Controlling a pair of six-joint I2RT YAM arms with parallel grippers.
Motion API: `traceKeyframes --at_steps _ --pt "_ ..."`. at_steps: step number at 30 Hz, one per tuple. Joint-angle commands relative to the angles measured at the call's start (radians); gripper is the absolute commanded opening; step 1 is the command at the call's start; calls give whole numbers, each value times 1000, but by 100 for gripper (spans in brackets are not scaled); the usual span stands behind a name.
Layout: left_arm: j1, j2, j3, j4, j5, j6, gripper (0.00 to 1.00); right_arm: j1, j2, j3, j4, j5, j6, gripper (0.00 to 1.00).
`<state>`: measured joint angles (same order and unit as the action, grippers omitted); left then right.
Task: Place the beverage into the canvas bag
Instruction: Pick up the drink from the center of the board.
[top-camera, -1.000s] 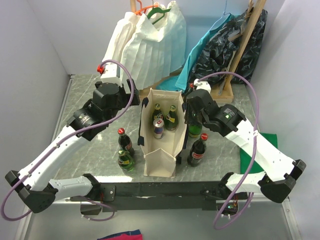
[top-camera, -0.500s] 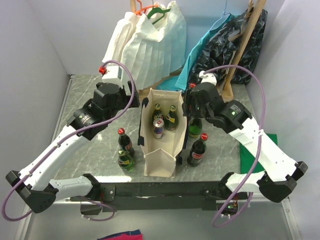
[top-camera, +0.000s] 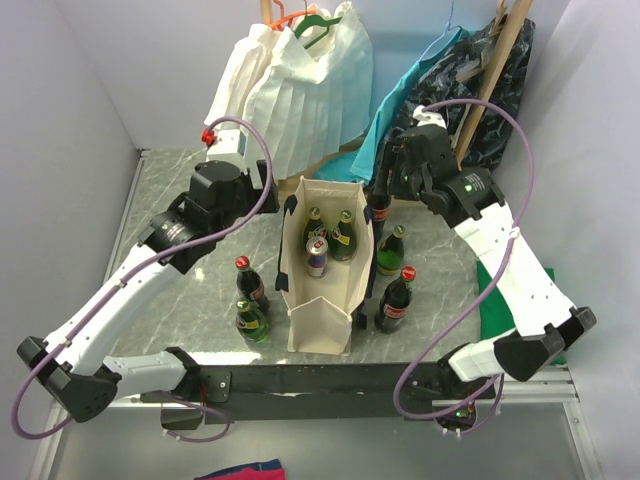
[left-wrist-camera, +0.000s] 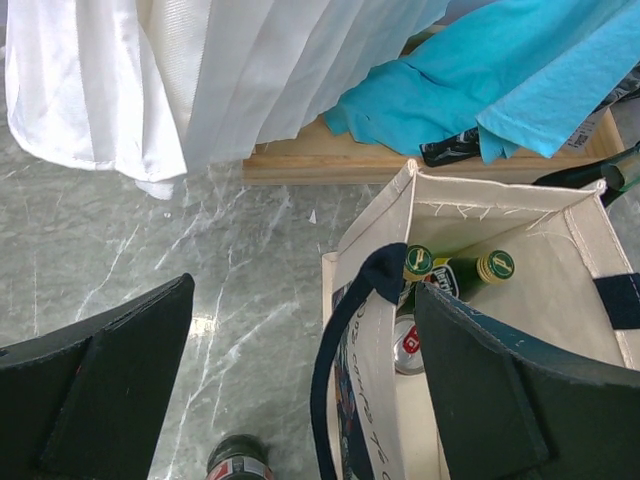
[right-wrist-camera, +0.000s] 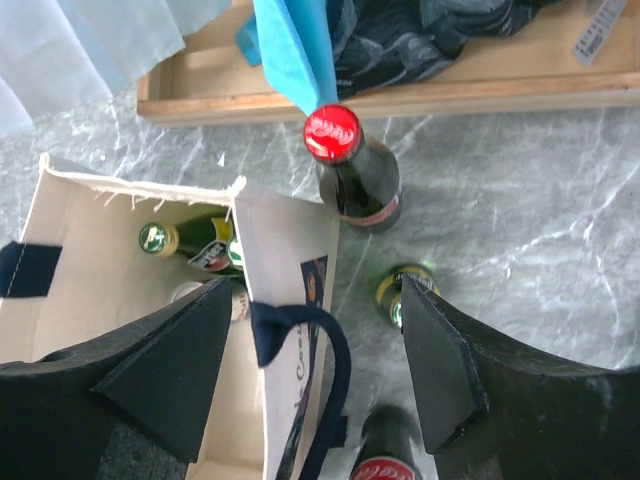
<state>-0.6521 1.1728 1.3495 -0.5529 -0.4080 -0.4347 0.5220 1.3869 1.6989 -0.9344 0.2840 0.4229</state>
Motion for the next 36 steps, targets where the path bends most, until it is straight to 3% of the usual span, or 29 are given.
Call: traceKeyframes --at_steps 1,19,36 --pt "11 10 54 7 34 4 96 -25 12 54 26 -31 -49 75" --pt "34 31 71 24 74 25 96 -80 30 71 20 -81 -64 78" --pt "34 28 54 -18 89 36 96 -154 308 311 -72 -134 -78 79"
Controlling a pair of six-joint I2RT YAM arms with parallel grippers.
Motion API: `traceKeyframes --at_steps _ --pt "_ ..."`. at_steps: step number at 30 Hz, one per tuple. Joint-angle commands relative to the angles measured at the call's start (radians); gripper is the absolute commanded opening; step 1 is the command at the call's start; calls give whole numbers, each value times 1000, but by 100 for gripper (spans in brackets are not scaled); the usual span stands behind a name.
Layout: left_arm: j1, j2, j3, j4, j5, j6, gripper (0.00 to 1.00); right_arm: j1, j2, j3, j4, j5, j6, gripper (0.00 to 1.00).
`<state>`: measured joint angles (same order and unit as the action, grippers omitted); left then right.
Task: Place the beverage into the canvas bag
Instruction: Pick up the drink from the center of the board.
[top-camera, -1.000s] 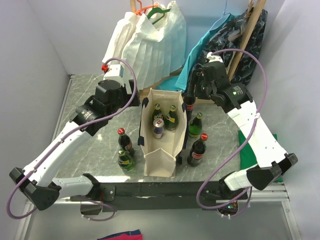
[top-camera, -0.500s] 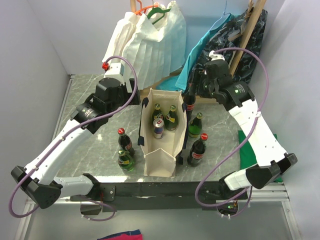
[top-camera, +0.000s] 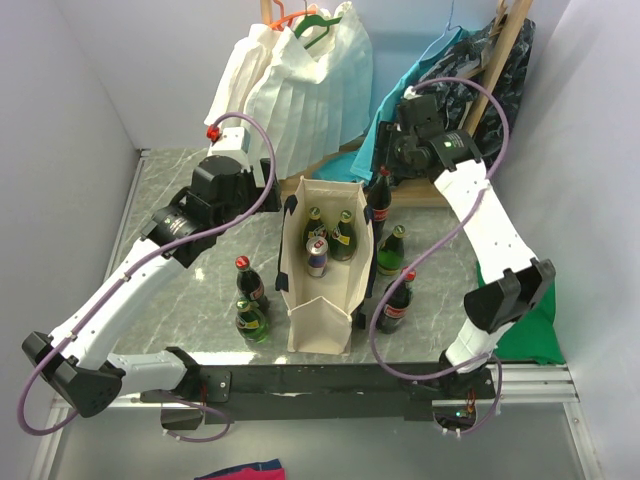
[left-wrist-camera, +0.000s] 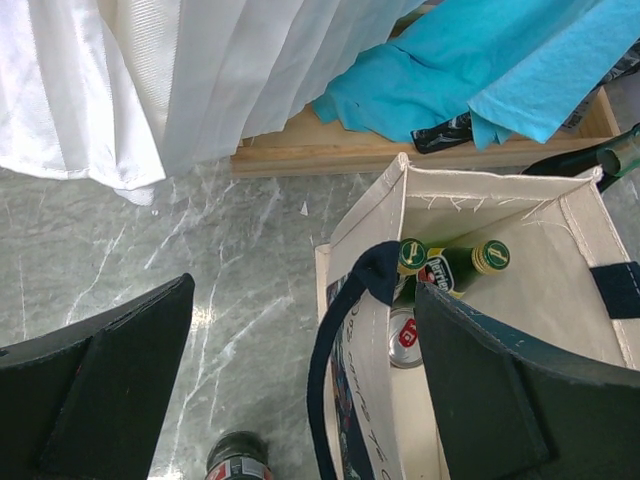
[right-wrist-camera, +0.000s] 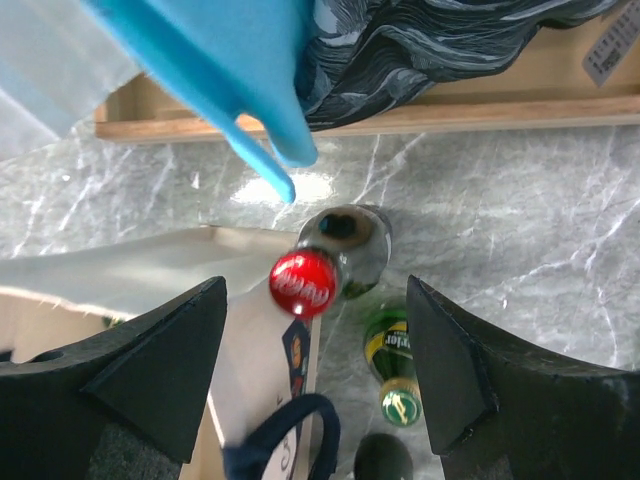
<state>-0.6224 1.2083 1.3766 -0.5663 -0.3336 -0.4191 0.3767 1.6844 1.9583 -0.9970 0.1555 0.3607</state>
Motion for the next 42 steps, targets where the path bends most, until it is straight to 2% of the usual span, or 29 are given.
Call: traceKeyframes --at_steps 1,16,33,36,37,42 --pt "4 -9 27 -3 15 22 96 -7 20 54 -8 -4 -16 79" --pt "4 13 27 -3 18 31 96 -9 58 25 1 -2 -11 76" --pt "4 13 18 -1 33 31 96 -9 93 17 1 9 -3 67" --pt "4 13 16 0 34 29 96 -10 93 22 3 3 -3 61" --pt "4 11 16 2 36 28 96 -9 95 22 -2 3 -3 55" --pt "4 13 16 3 38 25 96 -9 100 24 -9 3 -6 46"
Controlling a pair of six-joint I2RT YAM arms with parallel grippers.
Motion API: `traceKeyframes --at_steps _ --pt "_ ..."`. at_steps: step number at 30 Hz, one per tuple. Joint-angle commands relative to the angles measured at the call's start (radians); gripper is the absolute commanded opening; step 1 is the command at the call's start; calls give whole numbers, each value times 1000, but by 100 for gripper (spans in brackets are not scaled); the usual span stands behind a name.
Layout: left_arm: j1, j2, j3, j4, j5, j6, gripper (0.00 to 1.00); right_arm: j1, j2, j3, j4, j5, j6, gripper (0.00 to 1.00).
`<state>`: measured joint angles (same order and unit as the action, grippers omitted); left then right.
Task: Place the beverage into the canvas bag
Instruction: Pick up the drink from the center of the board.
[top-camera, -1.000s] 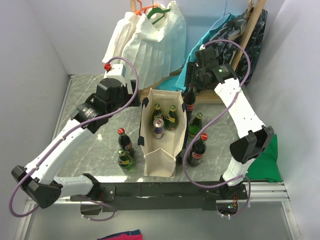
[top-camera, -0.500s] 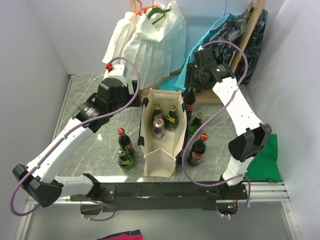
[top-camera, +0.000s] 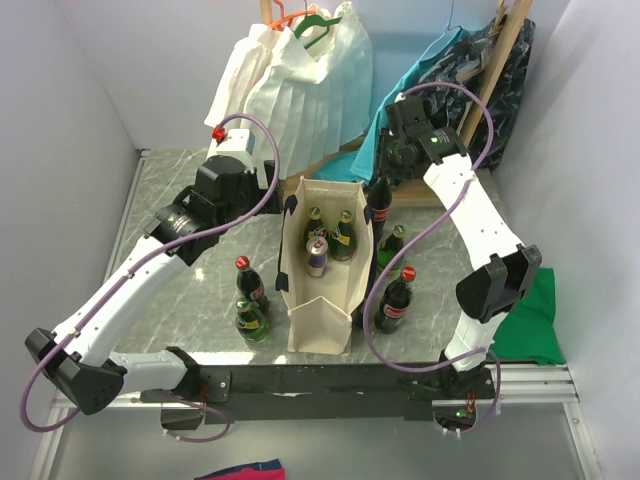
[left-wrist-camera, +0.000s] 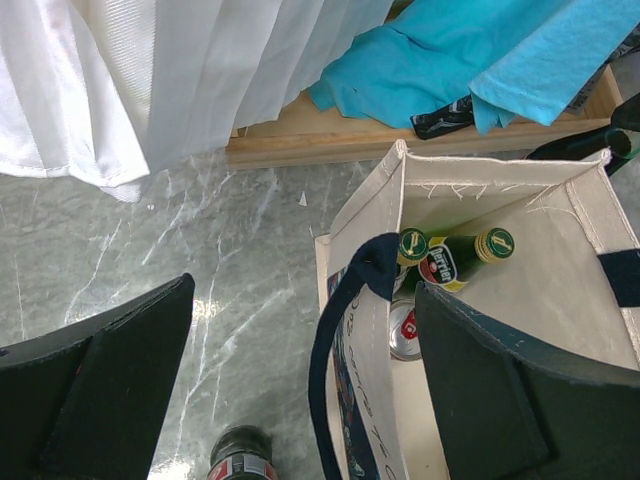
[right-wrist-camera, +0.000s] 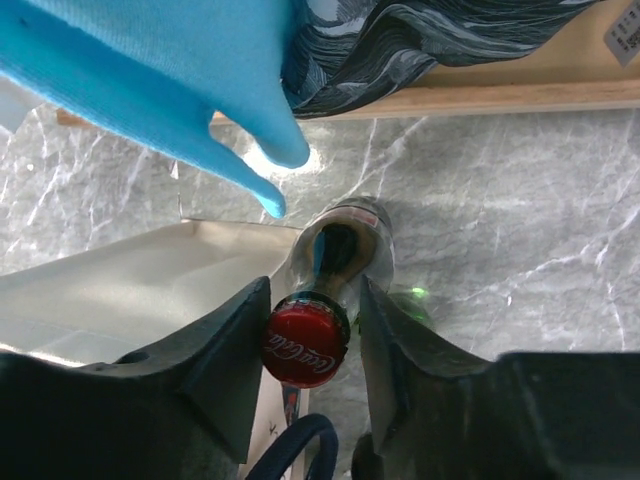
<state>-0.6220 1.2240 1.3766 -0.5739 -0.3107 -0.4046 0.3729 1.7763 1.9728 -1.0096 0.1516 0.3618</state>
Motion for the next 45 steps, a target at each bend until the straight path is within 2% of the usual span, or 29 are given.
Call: traceKeyframes --at_steps 1,5,21,23,26,27,29,45 --pt "4 -1 18 11 16 10 96 -5 9 6 0 3 -7 42" --pt "4 -1 18 12 18 10 96 -5 8 0 -7 3 -11 39" --pt "4 3 7 17 19 7 96 -3 -12 -68 2 -7 -20 45" --pt "4 -1 6 16 19 6 96 0 -12 -72 2 -6 -21 42" --pt "4 -4 1 17 19 3 96 0 -15 -71 0 -3 -20 20" --pt "4 -3 -1 16 19 3 96 1 -15 -72 -1 -1 -21 10" --pt "4 -6 -2 17 19 1 96 3 -15 -66 -1 3 -20 0" --pt "4 -17 -22 26 41 -3 96 8 -77 -6 19 32 -30 0"
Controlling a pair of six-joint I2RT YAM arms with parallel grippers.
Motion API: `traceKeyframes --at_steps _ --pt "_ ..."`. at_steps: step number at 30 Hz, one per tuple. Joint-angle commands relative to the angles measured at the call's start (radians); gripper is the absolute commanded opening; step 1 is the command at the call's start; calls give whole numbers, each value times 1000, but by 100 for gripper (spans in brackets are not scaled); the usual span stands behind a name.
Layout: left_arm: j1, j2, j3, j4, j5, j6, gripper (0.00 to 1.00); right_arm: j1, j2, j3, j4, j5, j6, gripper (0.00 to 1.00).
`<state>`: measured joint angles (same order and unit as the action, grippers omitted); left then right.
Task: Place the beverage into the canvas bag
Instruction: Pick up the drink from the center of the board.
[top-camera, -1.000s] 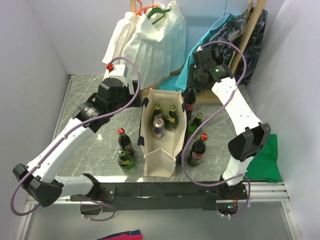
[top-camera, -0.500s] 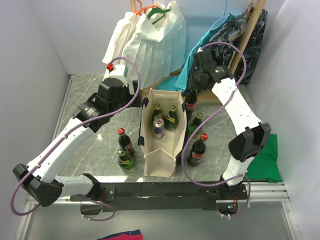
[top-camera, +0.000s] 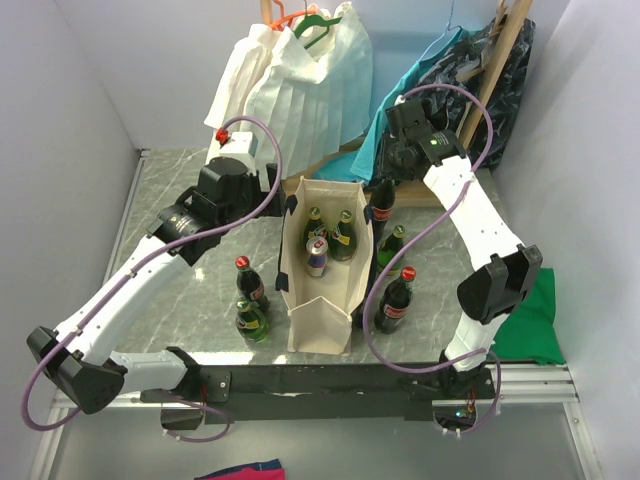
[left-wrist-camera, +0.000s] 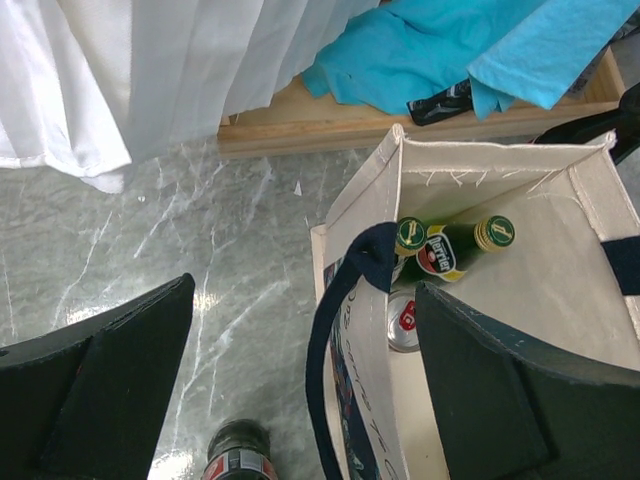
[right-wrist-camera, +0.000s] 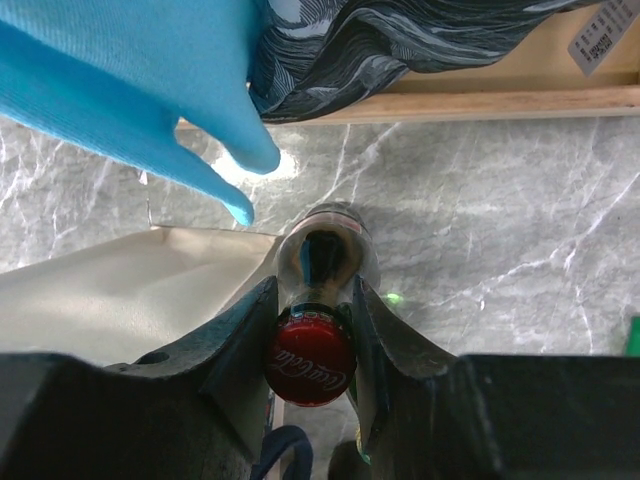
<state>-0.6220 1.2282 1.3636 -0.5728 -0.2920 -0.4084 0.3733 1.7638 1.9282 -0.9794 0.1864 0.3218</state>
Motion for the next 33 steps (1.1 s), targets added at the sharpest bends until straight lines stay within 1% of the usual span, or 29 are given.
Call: traceKeyframes --at_steps 1,13,26,33 --pt "4 -22 -9 28 22 -1 96 7 -70 40 -10 -1 11 0" --pt "4 -12 -9 22 33 -3 96 10 -128 81 -39 16 17 0" --pt "4 -6 0 27 45 2 96 9 -145 170 -87 33 13 0" --pt "4 2 2 31 47 5 96 9 -178 173 -81 42 17 0"
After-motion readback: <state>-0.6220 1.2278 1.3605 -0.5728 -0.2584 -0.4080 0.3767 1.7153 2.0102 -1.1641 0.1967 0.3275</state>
